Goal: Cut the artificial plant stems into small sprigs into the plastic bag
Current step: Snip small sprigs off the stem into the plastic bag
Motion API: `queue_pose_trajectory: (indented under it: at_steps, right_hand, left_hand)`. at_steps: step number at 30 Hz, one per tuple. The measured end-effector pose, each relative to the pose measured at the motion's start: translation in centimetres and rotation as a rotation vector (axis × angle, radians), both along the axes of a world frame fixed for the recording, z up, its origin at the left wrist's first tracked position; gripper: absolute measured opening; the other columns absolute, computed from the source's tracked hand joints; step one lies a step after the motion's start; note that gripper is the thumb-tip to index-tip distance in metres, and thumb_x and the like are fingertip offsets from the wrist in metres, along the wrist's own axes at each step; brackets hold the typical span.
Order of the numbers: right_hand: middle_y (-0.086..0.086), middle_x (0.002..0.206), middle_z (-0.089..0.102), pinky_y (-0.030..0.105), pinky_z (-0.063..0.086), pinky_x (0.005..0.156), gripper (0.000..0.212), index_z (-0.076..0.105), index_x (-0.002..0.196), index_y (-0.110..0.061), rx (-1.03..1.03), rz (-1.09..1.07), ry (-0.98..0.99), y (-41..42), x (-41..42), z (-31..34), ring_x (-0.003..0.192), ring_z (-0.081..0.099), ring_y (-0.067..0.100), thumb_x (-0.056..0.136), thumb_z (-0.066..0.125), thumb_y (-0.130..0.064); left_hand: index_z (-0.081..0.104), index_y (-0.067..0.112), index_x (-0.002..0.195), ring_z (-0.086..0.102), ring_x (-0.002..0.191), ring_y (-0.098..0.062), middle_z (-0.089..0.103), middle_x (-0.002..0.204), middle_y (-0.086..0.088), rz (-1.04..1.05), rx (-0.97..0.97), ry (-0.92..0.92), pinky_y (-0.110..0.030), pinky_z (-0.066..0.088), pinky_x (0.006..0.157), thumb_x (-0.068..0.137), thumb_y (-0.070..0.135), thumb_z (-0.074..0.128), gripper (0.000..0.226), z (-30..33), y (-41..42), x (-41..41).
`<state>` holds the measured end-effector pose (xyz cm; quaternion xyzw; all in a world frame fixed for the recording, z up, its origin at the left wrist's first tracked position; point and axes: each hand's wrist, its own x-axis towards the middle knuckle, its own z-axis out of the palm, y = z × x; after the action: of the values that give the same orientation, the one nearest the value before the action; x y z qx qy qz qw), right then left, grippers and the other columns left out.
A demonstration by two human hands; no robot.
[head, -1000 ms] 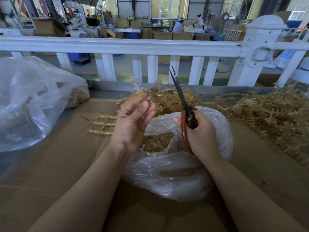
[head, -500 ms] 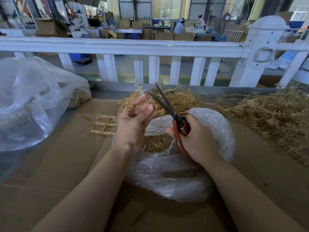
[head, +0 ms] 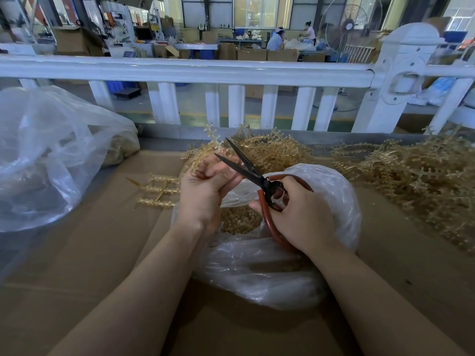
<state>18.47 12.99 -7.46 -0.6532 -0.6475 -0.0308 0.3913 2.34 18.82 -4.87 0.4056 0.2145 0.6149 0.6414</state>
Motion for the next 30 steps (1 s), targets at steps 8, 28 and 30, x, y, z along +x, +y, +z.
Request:
queue_pose_trajectory:
  at_steps: [8, 28, 30]
  right_hand:
    - [-0.014, 0.079, 0.065, 0.023, 0.054, 0.06, 0.073, 0.064, 0.093, -0.024, 0.037, -0.027, -0.048, 0.05, 0.05, -0.04, 0.069, 0.061, 0.005, 0.072, 0.04, -0.09]
    - [-0.012, 0.076, 0.065, 0.03, 0.056, 0.059, 0.075, 0.064, 0.092, -0.023, 0.057, -0.043, -0.109, 0.15, 0.09, -0.05, 0.066, 0.061, 0.007, 0.073, 0.038, -0.091]
    - [-0.013, 0.077, 0.065, 0.029, 0.056, 0.059, 0.076, 0.063, 0.095, -0.025, 0.052, -0.055, -0.122, 0.13, 0.08, 0.02, 0.067, 0.061, 0.006, 0.073, 0.036, -0.092]
  left_hand:
    - [0.058, 0.007, 0.082, 0.07, 0.074, -0.019, 0.067, 0.066, 0.001, 0.04, -0.042, 0.021, -0.028, 0.06, 0.075, 0.086, -0.019, 0.055, 0.027, -0.11, 0.06, 0.02]
    - [0.067, 0.003, 0.088, 0.071, 0.073, -0.019, 0.073, 0.078, -0.007, 0.072, -0.05, 0.028, -0.025, 0.06, 0.071, 0.076, -0.008, 0.067, 0.016, -0.38, 0.01, -0.4]
    - [0.066, 0.004, 0.086, 0.07, 0.074, -0.019, 0.072, 0.077, -0.007, 0.084, -0.043, 0.073, -0.025, 0.06, 0.071, 0.081, -0.013, 0.065, 0.018, -0.35, -0.08, -0.33]
